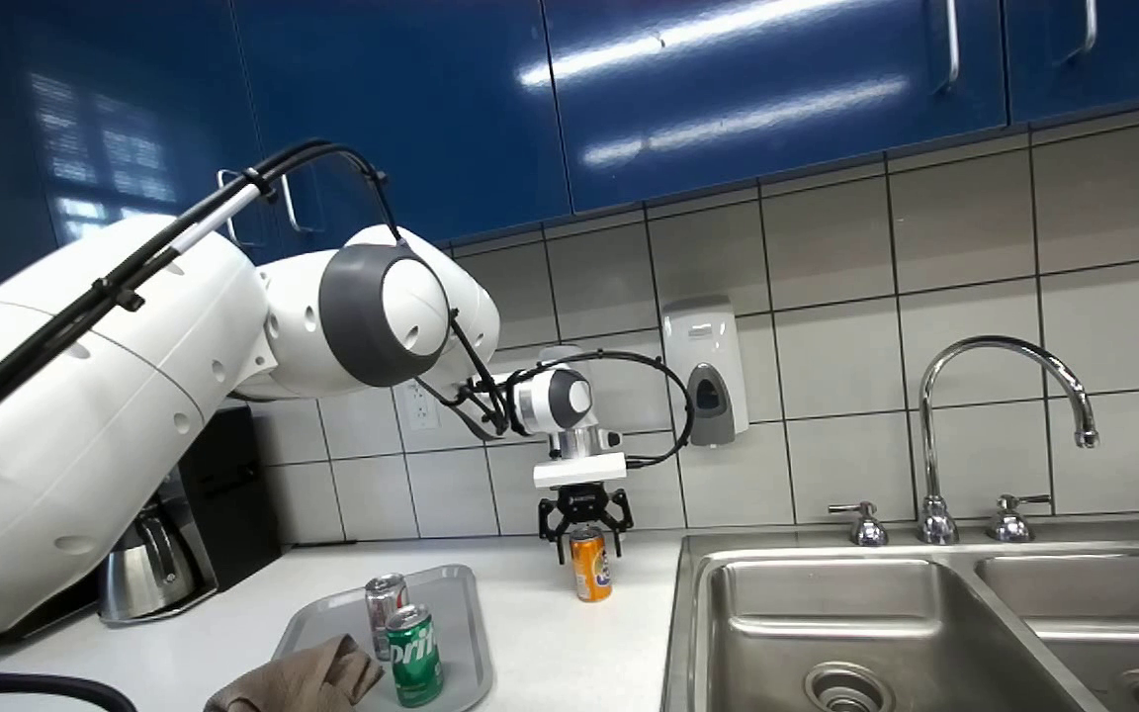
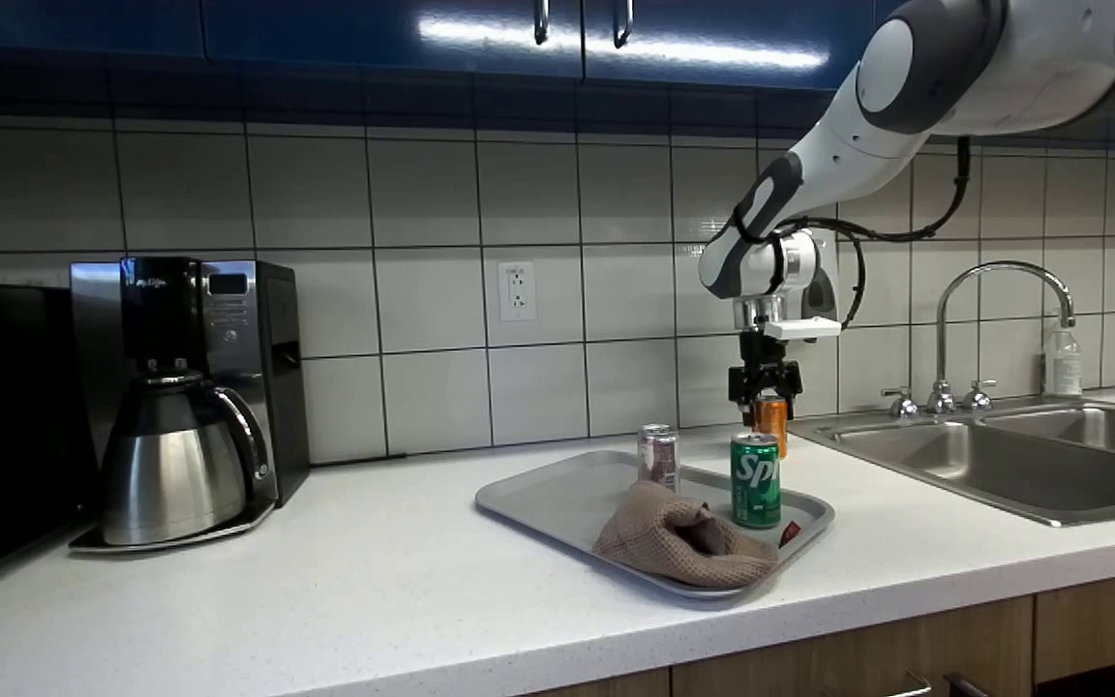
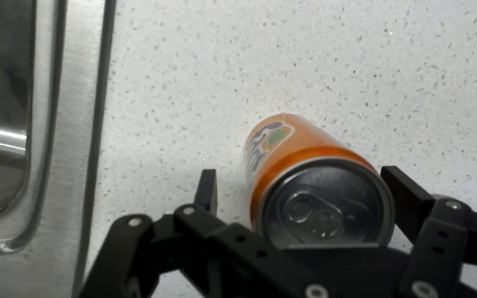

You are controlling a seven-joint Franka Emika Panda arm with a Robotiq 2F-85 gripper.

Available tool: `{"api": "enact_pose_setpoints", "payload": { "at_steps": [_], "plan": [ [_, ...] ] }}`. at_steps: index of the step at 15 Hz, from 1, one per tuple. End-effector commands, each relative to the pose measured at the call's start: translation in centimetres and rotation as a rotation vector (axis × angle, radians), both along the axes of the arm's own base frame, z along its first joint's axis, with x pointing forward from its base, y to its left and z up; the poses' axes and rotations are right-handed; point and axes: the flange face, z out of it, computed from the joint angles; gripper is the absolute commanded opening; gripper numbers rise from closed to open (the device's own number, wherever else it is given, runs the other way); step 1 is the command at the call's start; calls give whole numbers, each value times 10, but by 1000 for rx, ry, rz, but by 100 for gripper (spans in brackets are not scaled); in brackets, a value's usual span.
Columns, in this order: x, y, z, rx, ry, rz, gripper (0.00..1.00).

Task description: Put the grey can and the orange can on the tray

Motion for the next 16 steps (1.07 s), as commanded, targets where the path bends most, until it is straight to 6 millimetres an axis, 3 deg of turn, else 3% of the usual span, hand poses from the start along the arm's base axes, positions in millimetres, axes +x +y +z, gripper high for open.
{"api": "enact_pose_setpoints", "payload": {
  "at_steps": [1, 16],
  "plan": [
    [-3, -4, 6, -3, 12, 24, 100],
    [-2, 0, -4, -2, 8, 0, 100]
  ]
}}
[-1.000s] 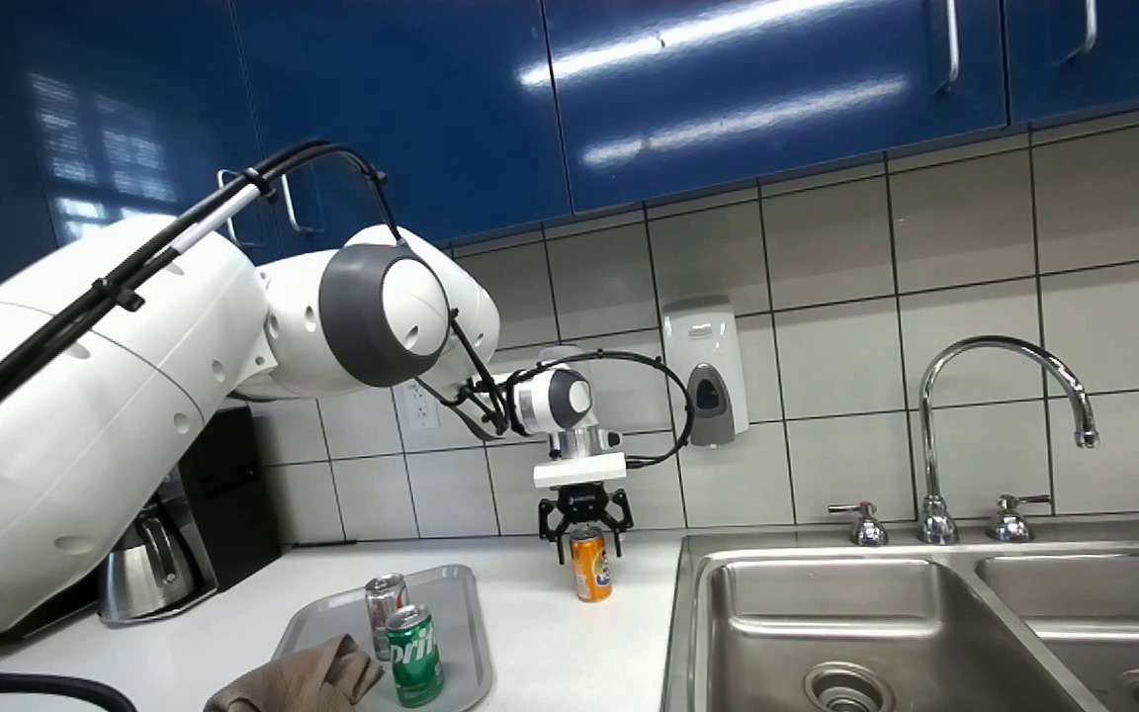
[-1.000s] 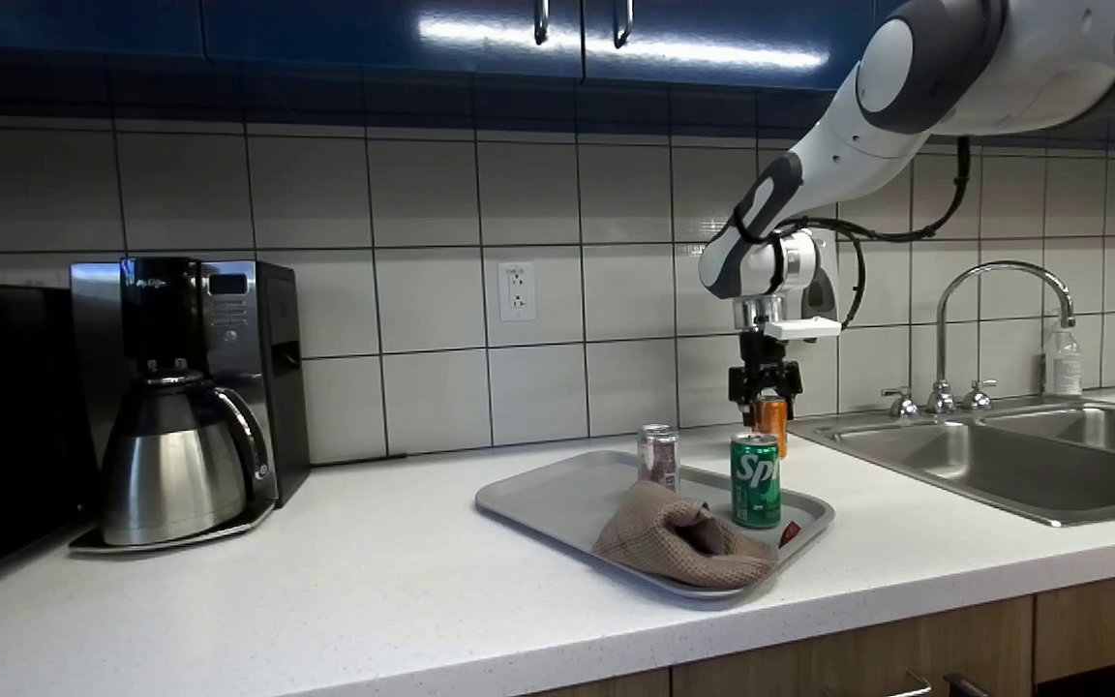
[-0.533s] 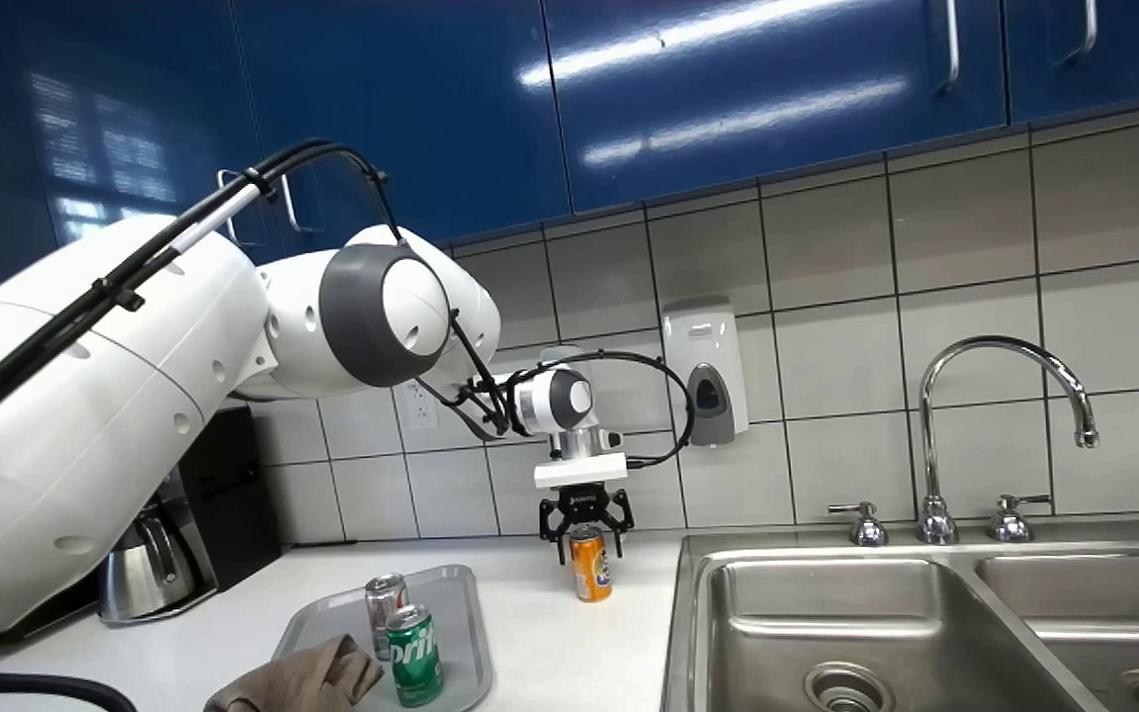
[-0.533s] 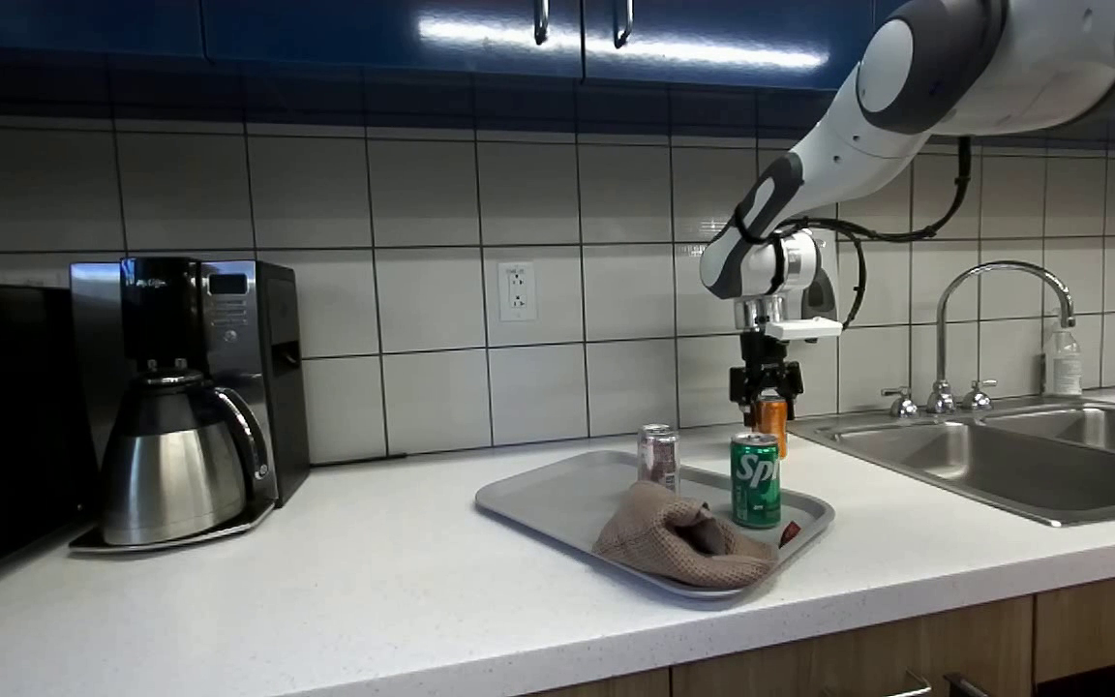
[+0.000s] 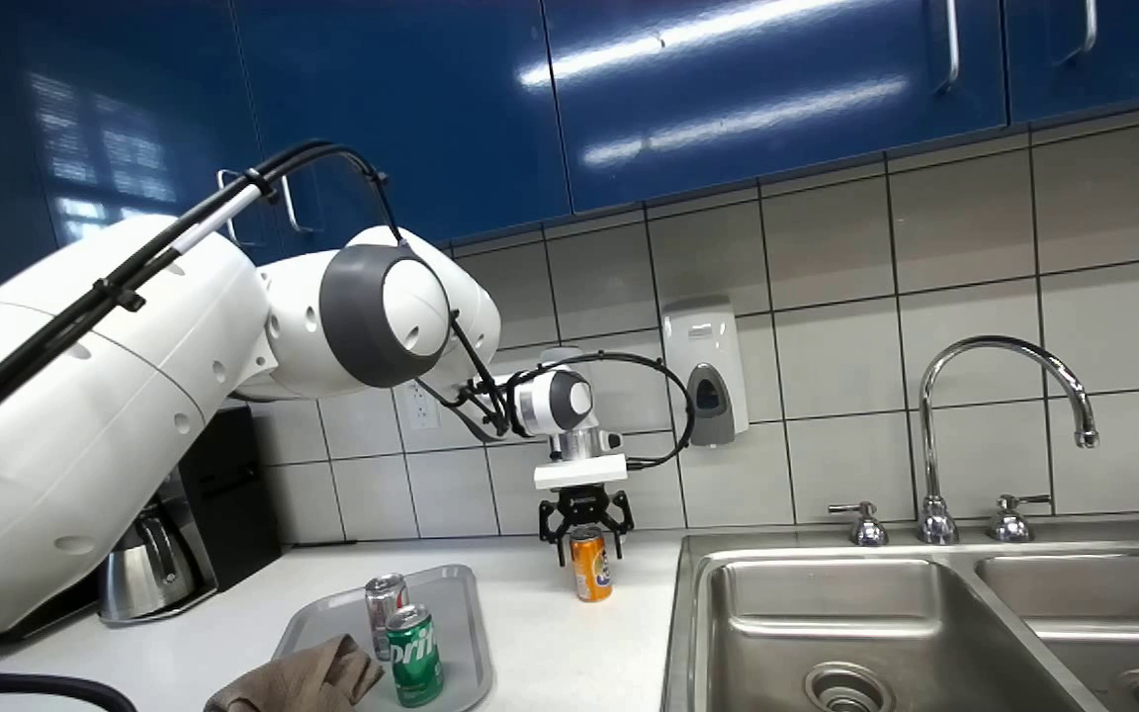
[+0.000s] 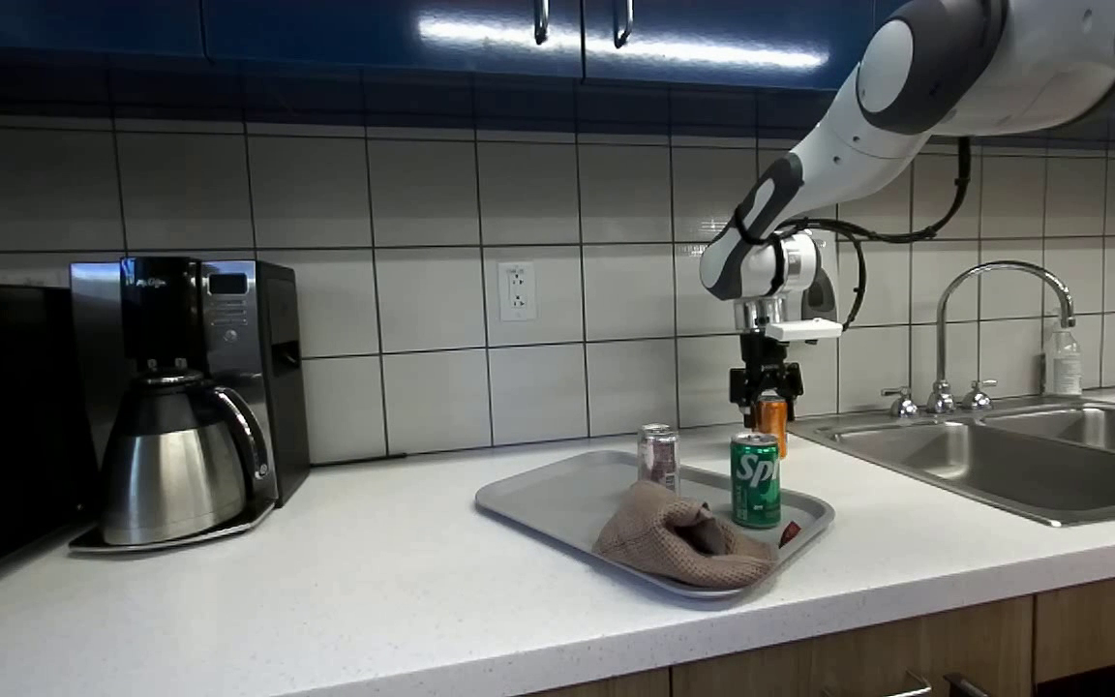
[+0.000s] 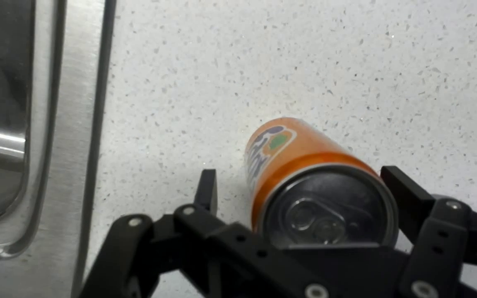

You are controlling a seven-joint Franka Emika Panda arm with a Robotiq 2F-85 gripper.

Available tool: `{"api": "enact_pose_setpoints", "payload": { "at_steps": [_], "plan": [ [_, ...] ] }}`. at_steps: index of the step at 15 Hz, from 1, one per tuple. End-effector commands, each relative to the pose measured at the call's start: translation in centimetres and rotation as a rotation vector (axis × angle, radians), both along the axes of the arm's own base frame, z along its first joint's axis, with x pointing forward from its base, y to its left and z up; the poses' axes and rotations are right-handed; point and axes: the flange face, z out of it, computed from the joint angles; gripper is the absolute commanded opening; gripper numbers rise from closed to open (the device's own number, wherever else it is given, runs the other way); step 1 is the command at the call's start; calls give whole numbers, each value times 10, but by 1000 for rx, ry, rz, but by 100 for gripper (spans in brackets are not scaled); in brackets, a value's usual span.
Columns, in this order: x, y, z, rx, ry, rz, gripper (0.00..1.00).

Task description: Put the grey can and the orange can on the tray

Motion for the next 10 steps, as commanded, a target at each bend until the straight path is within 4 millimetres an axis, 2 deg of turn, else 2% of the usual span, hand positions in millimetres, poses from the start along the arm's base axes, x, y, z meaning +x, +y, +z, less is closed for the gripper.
{"api": "enact_pose_setpoints", "payload": {
  "at_steps": [1, 5, 6, 7, 10],
  "plan": [
    [-1, 2, -2, -3, 4, 0, 100],
    [1, 4, -4, -6, -1, -1, 100],
    [2, 5, -4, -8, -5, 2, 75],
    [2, 5, -4, -8, -7, 3, 74],
    [3, 8, -4, -12, -9, 9, 51]
  ]
}}
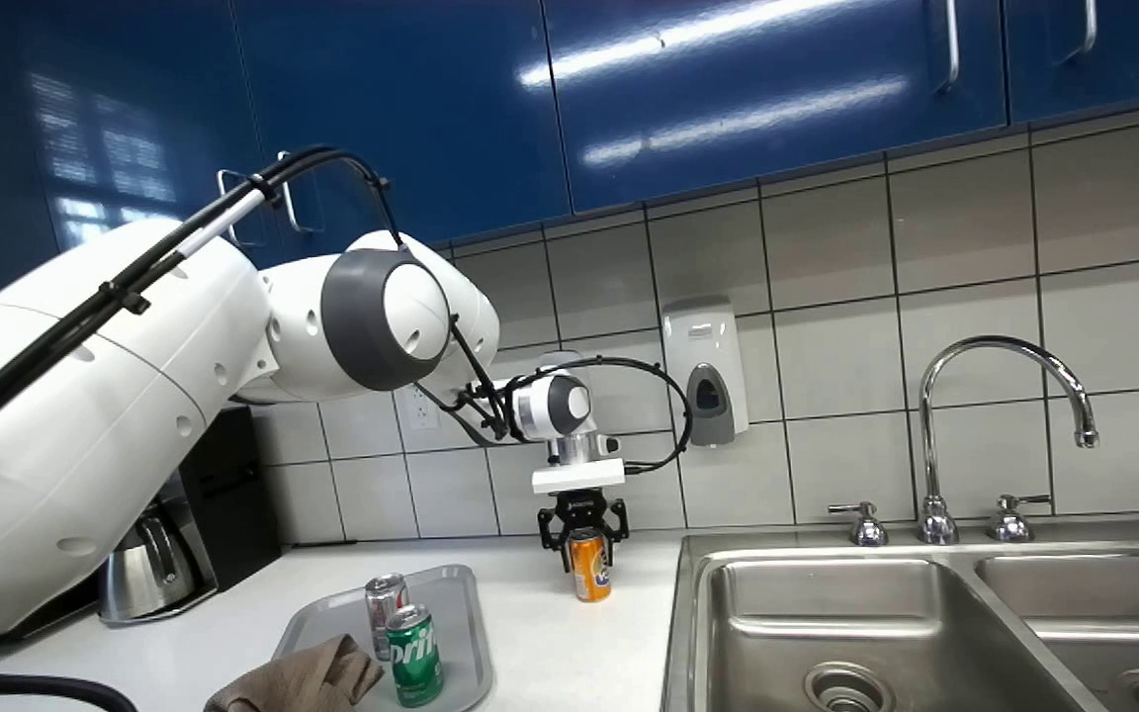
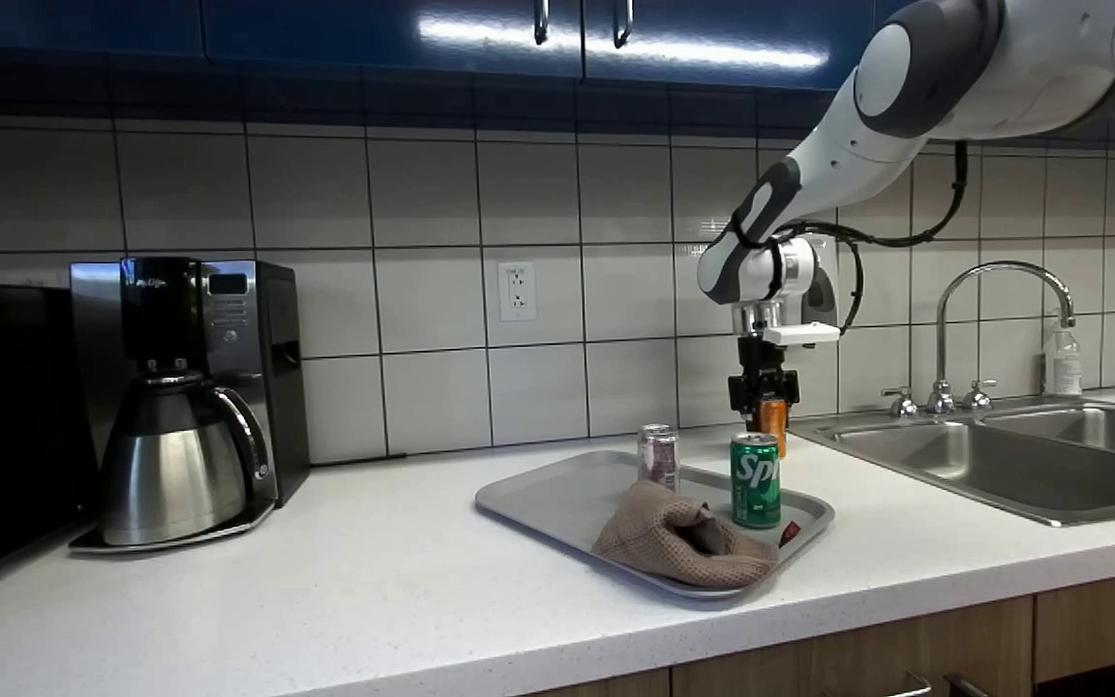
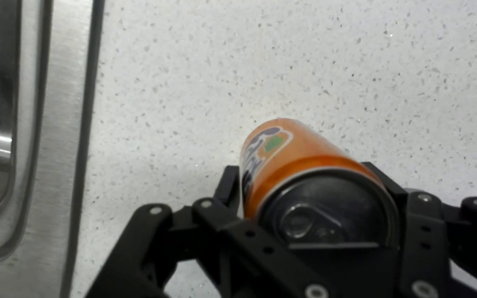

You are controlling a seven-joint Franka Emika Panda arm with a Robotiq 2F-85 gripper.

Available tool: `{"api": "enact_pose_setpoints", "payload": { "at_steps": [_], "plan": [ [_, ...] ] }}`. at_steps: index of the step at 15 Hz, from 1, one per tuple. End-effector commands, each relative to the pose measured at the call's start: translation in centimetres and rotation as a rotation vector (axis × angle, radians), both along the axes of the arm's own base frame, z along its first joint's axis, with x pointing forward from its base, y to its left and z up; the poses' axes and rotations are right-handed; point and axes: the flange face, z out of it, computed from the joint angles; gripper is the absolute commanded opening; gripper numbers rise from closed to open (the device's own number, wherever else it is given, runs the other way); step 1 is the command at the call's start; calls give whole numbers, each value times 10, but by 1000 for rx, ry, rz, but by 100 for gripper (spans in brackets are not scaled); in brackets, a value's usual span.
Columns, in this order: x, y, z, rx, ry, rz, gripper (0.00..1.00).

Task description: Put the grey can and the orange can on the tray

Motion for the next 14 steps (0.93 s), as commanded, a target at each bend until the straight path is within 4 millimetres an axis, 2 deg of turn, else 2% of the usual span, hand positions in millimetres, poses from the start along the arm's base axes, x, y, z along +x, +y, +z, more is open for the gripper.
{"api": "enact_pose_setpoints", "payload": {
  "at_steps": [1, 7, 14],
  "plan": [
    [3, 4, 3, -13, -13, 4, 43],
    [0, 10, 14, -22, -30, 26, 42],
    [1, 36, 39, -28, -132, 77, 42]
  ]
}}
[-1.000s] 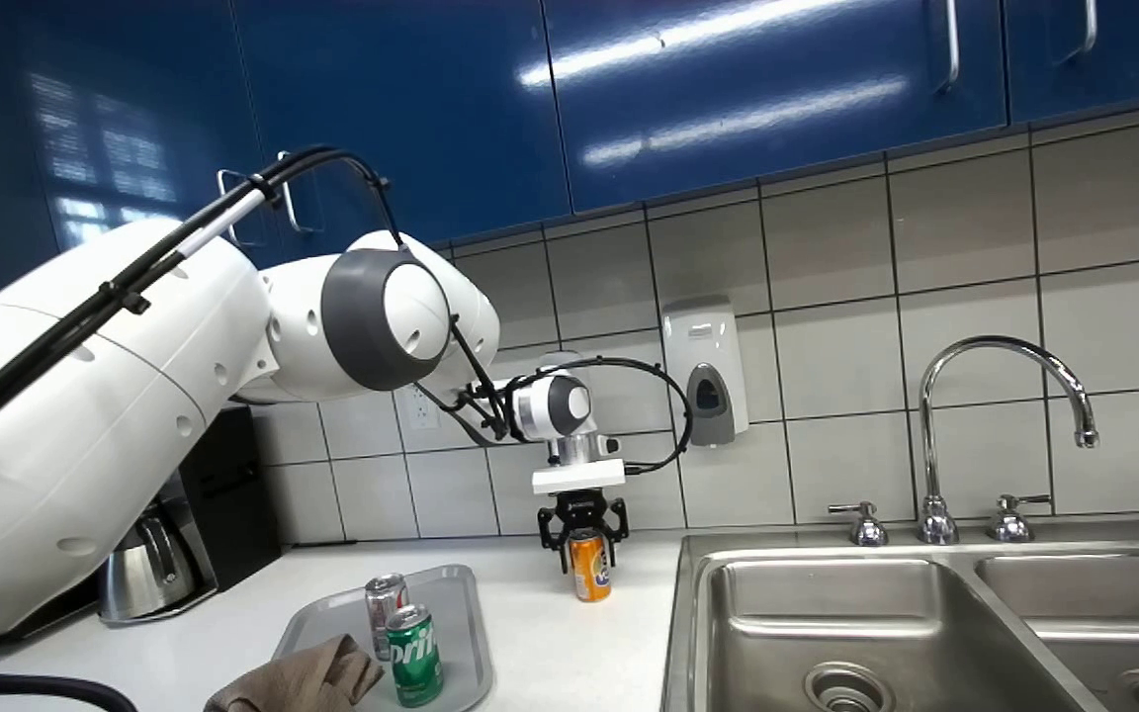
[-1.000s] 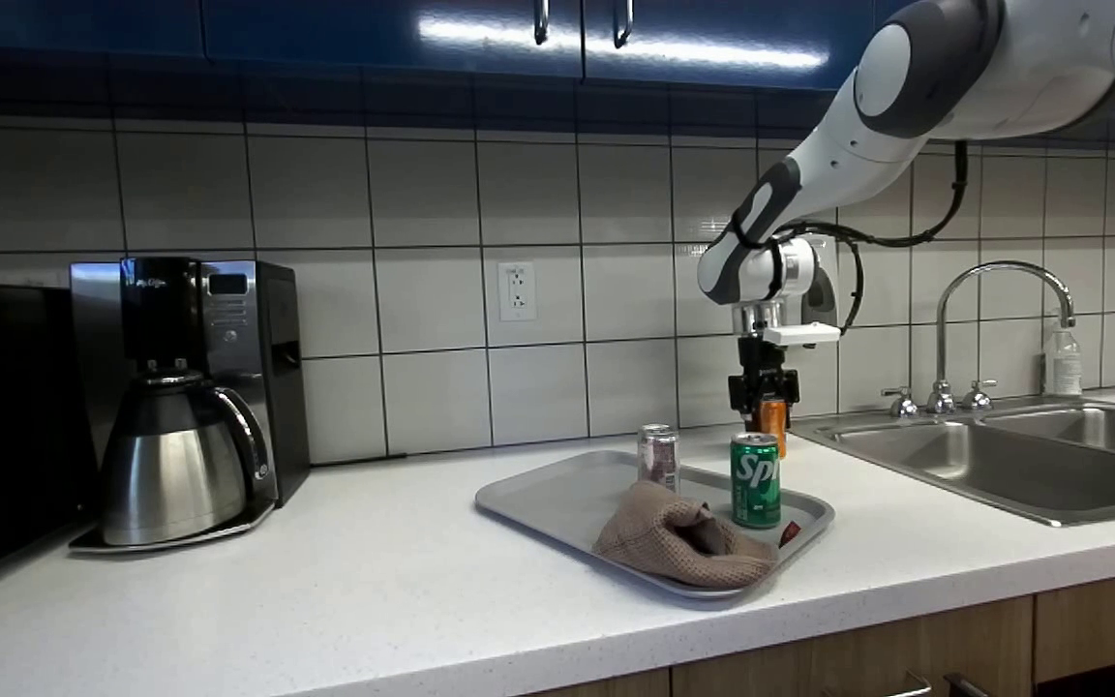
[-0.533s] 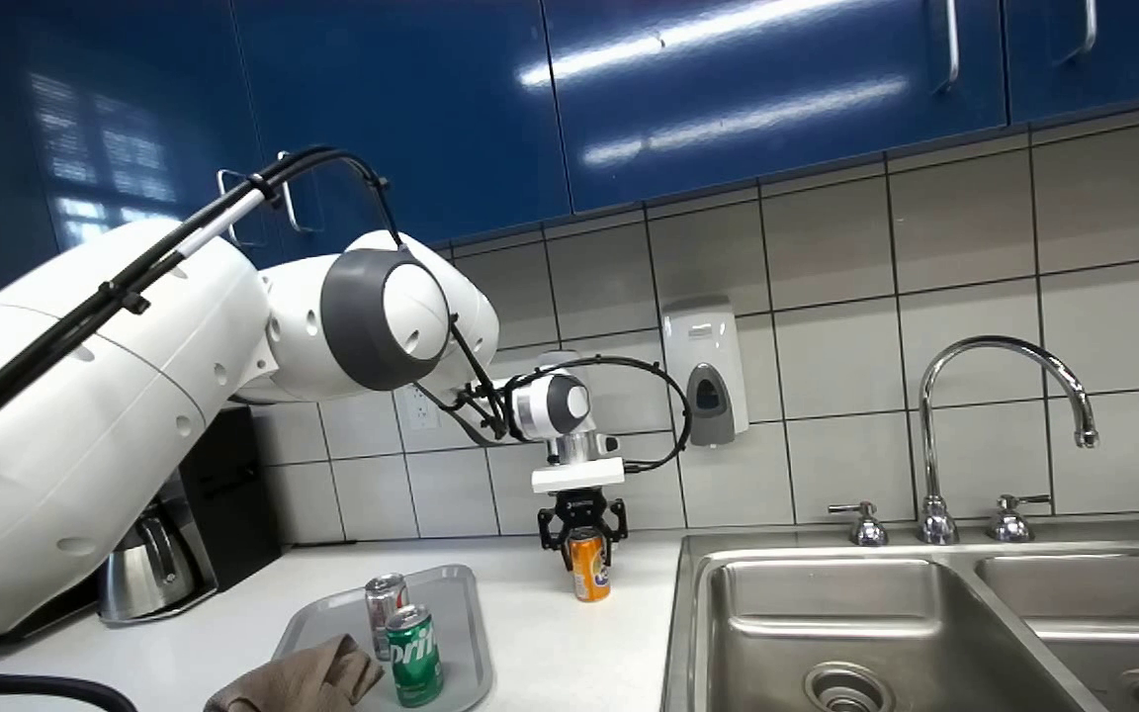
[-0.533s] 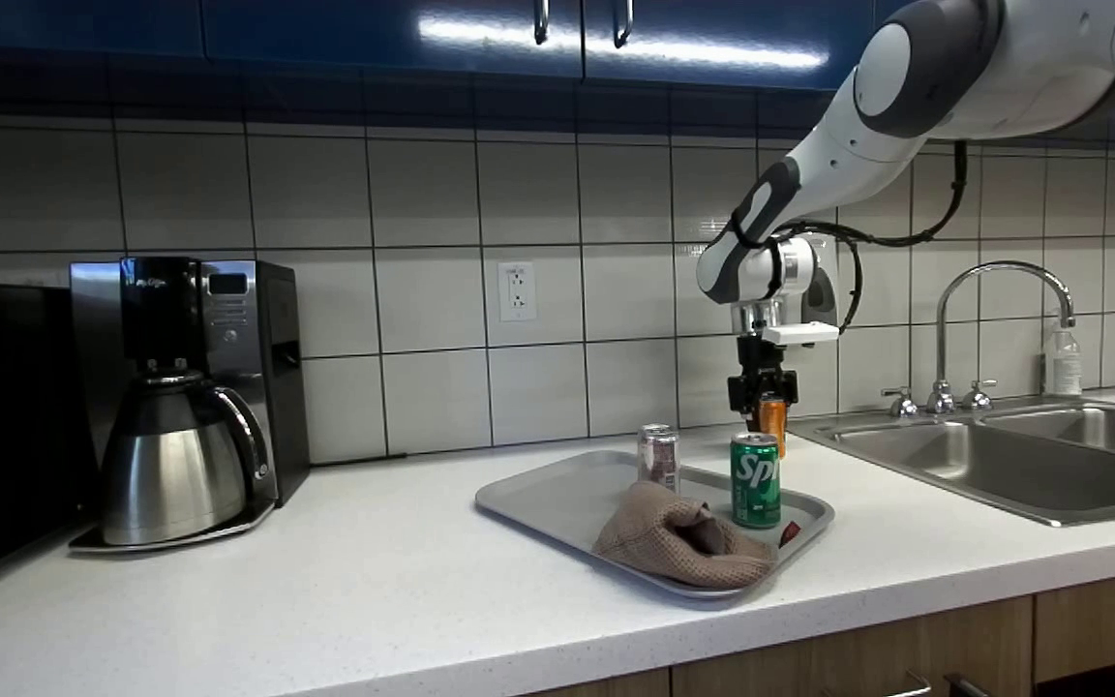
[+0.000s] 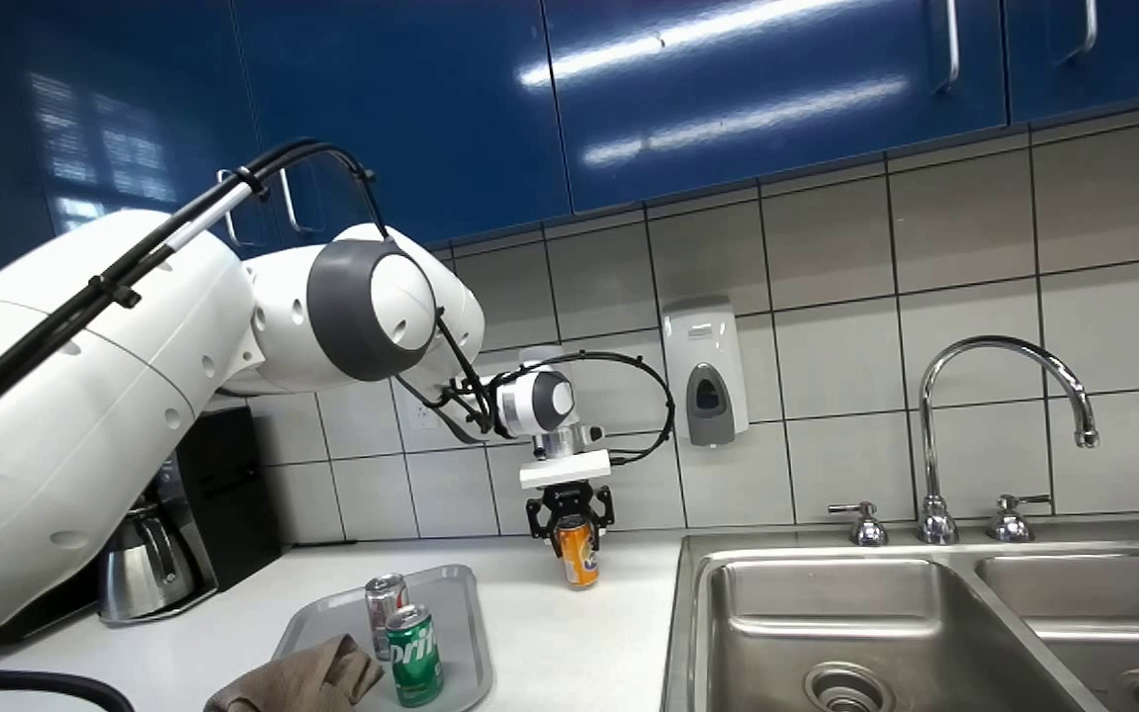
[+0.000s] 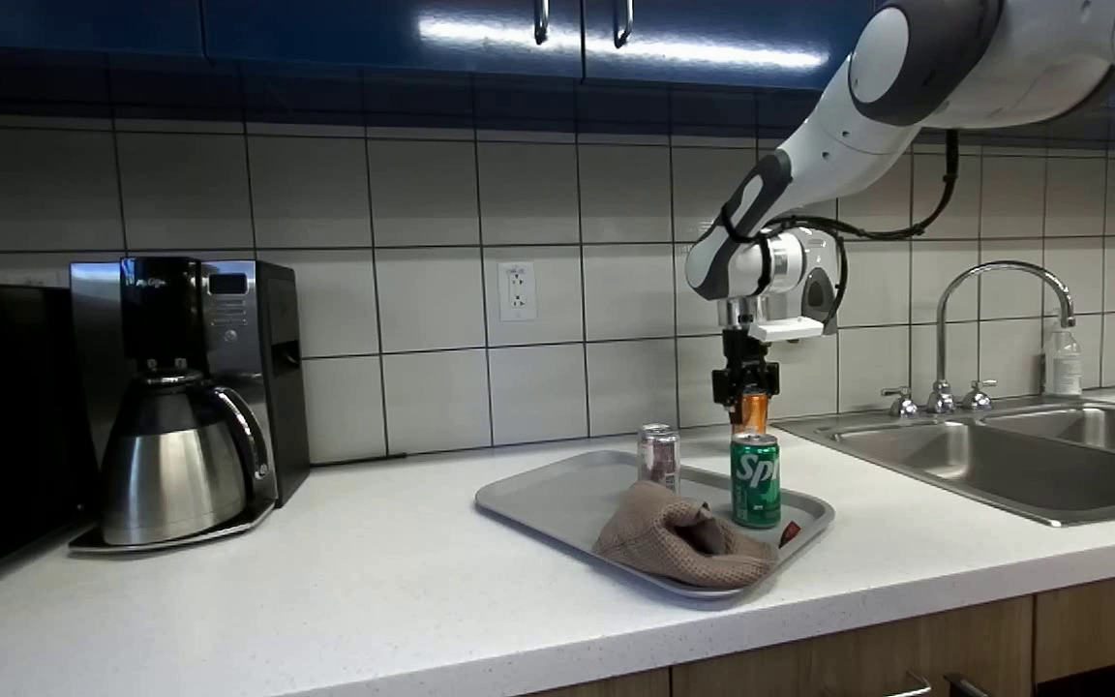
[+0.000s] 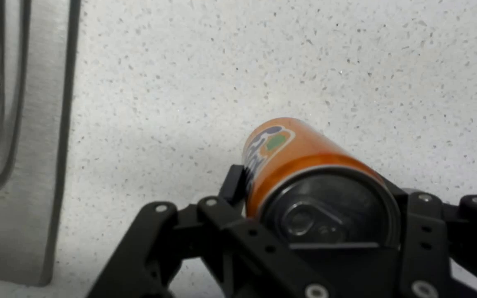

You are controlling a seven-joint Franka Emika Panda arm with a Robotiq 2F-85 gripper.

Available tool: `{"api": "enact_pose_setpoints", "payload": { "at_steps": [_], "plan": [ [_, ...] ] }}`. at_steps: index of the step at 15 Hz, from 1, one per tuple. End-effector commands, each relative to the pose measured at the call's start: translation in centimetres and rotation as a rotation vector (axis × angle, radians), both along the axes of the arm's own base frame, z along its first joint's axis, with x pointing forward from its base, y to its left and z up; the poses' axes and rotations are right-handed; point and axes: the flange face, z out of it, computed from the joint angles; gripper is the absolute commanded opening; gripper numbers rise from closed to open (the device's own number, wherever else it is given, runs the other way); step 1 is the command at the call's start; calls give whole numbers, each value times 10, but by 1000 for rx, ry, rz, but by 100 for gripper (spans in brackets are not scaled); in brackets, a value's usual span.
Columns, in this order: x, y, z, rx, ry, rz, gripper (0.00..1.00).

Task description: Put the grey can and the orange can on the tray

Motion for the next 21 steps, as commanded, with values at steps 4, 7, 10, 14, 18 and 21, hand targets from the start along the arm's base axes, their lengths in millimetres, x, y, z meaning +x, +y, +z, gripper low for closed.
{"api": "enact_pose_setpoints", "payload": {
  "at_steps": [4, 7, 10, 14, 18, 21],
  "plan": [
    [-10, 28, 32, -12, -63, 56, 42],
    [-13, 39, 42, -9, -79, 74, 42],
    [-15, 49, 53, -8, -94, 95, 42],
    [-18, 65, 59, -9, -90, 120, 42],
    [-15, 91, 52, -9, -77, 156, 42],
    [-14, 116, 48, -19, -76, 195, 42]
  ]
}}
